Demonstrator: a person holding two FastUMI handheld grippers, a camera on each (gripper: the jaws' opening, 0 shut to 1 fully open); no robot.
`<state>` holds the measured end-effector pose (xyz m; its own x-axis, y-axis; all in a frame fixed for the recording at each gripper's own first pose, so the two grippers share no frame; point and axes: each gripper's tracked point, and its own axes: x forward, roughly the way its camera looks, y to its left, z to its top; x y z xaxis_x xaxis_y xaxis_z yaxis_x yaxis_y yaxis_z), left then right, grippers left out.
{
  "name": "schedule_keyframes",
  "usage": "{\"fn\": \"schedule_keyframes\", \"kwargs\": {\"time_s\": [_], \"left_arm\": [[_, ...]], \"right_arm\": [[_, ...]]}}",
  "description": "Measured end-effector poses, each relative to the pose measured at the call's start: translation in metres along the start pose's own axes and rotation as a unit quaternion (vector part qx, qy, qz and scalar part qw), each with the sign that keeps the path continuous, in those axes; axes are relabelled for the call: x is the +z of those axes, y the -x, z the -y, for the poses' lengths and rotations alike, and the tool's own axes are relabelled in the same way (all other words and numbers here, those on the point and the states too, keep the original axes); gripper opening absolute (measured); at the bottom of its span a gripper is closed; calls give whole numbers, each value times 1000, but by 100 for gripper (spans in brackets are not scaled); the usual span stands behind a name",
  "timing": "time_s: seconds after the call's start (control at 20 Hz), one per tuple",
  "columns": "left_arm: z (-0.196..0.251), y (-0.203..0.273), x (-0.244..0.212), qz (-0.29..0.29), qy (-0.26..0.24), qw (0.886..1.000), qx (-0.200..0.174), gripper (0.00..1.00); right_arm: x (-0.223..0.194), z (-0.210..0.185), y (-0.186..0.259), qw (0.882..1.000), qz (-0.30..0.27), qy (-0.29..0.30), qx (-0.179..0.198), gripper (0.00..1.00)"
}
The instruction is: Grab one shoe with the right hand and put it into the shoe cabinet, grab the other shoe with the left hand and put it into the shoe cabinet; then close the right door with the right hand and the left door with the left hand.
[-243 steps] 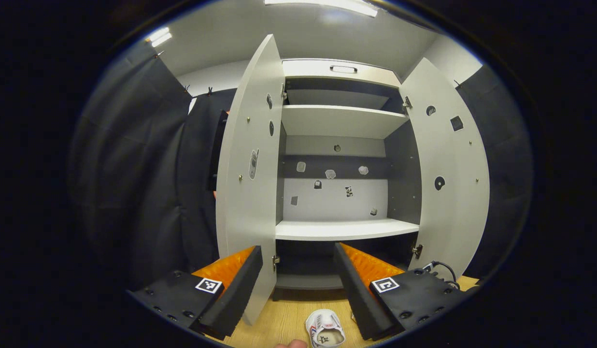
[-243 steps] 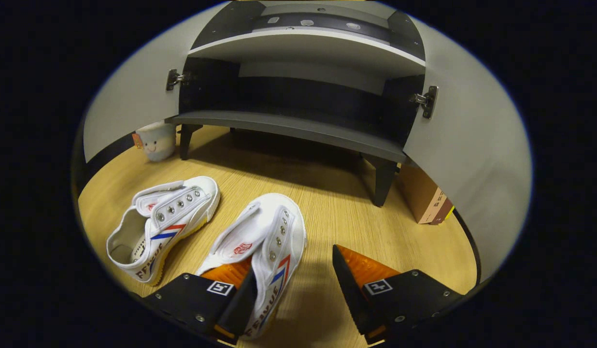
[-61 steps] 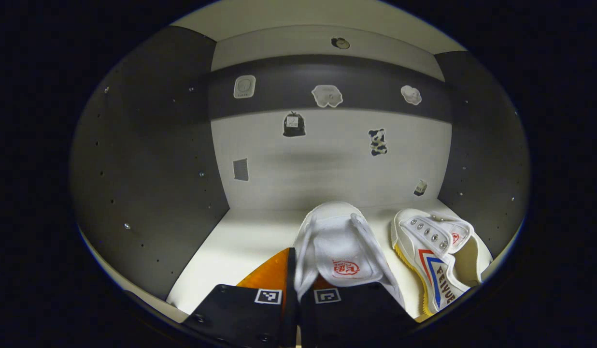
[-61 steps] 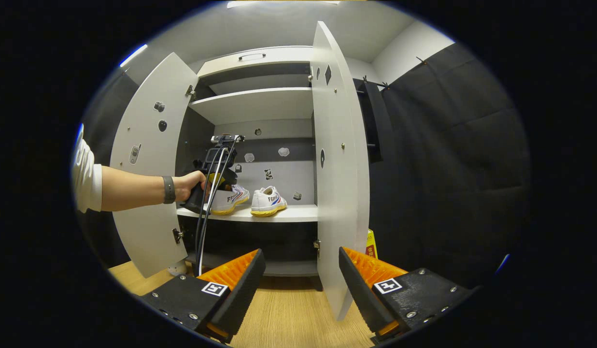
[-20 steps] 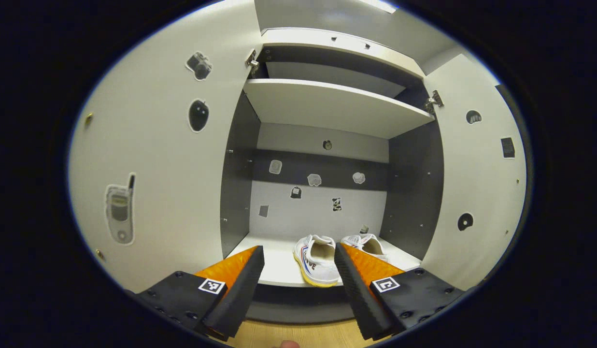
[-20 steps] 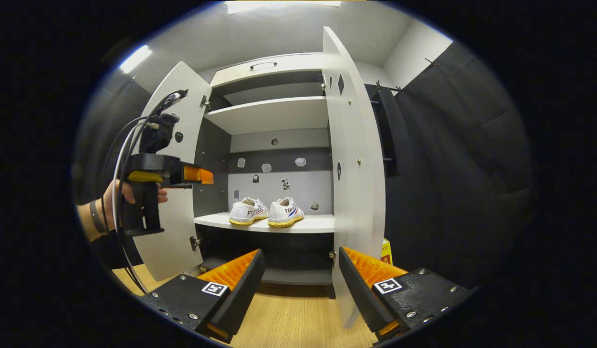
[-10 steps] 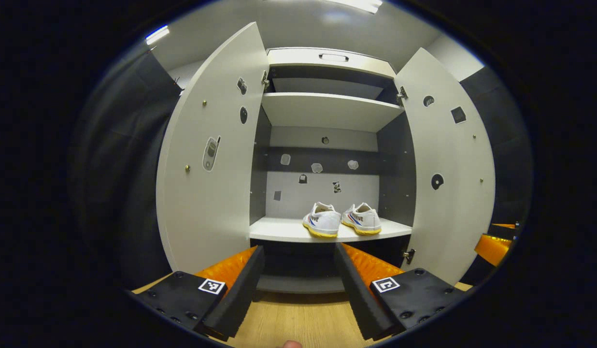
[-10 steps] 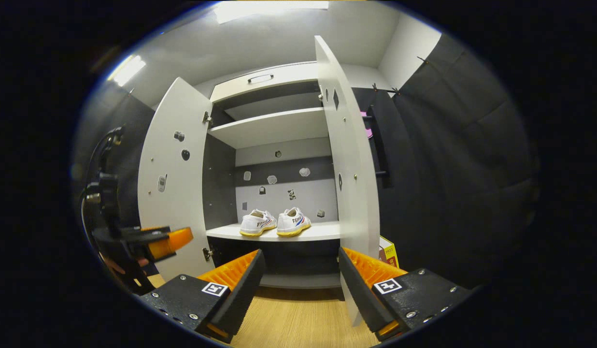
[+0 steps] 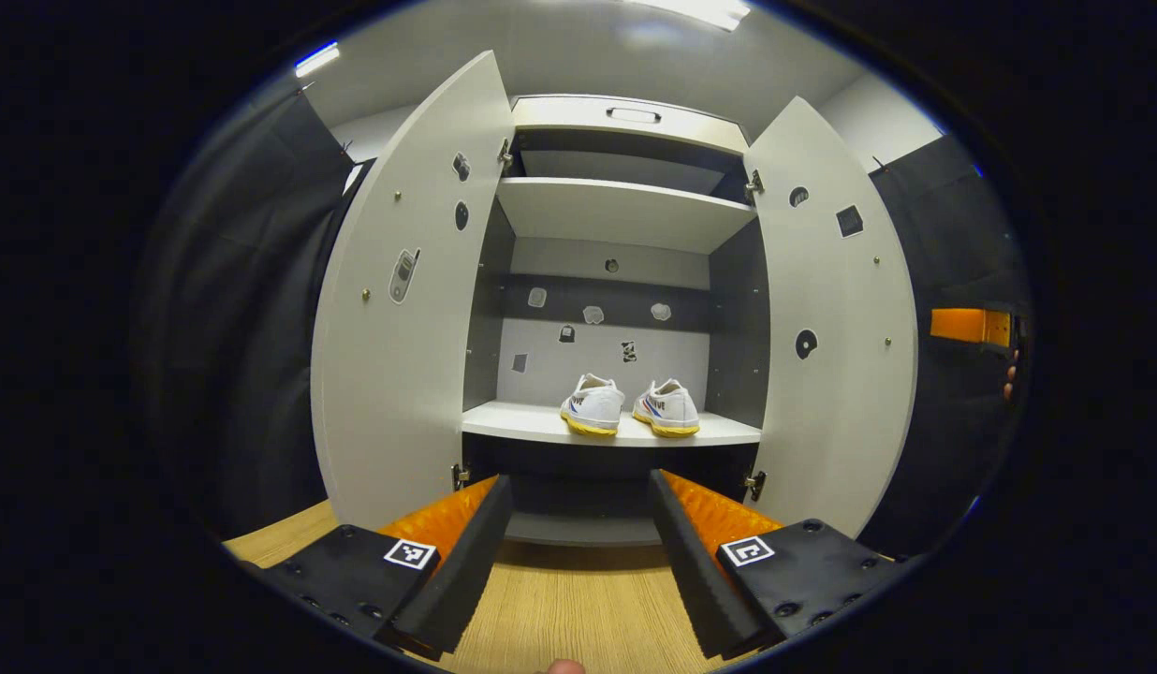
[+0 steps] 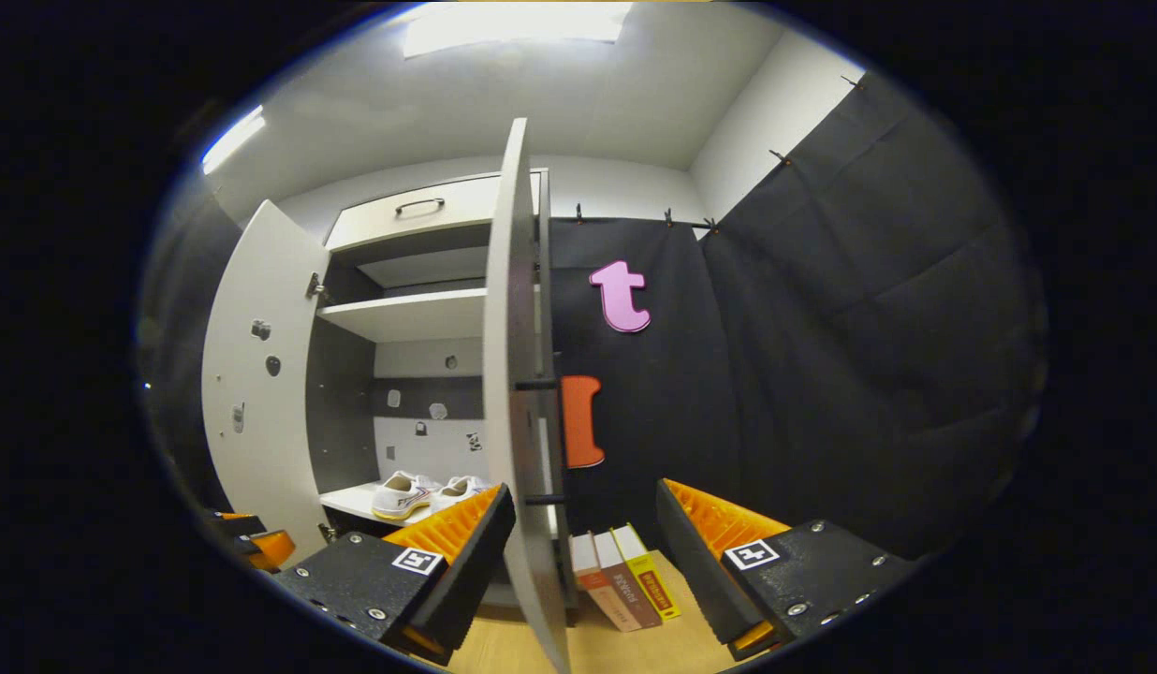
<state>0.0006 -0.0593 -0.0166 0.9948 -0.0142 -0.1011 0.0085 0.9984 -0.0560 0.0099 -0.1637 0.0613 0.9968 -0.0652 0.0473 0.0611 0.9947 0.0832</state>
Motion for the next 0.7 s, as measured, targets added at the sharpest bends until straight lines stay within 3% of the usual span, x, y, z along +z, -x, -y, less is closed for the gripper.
{"fn": "schedule_keyframes", "kwargs": {"time_s": [0.1,0.15,0.2,0.25,0.35,0.4,0.5,0.7], "left_arm": [[6,4,-3,-2,3,1000,-6,95],[13,6,-4,-6,7,1000,-14,95],[17,8,-8,-12,11,1000,-21,95],[19,9,-11,-16,12,1000,-22,95],[19,10,-13,-19,9,1000,-20,95],[18,10,-14,-20,10,1000,-17,95],[18,15,-18,-28,18,999,-17,95],[14,16,-16,-25,8,1000,-11,95]], "right_arm": [[11,16,-25,1000,-5,2,-1,98],[13,21,-37,1000,-9,5,0,93],[14,25,-50,1000,-11,8,-1,98],[17,28,-62,1000,-12,12,6,93],[17,25,-77,1000,-18,15,21,93],[15,24,-80,999,-23,18,25,99],[16,22,-82,999,-23,29,27,91],[17,1,-78,998,-12,40,42,89]]}}
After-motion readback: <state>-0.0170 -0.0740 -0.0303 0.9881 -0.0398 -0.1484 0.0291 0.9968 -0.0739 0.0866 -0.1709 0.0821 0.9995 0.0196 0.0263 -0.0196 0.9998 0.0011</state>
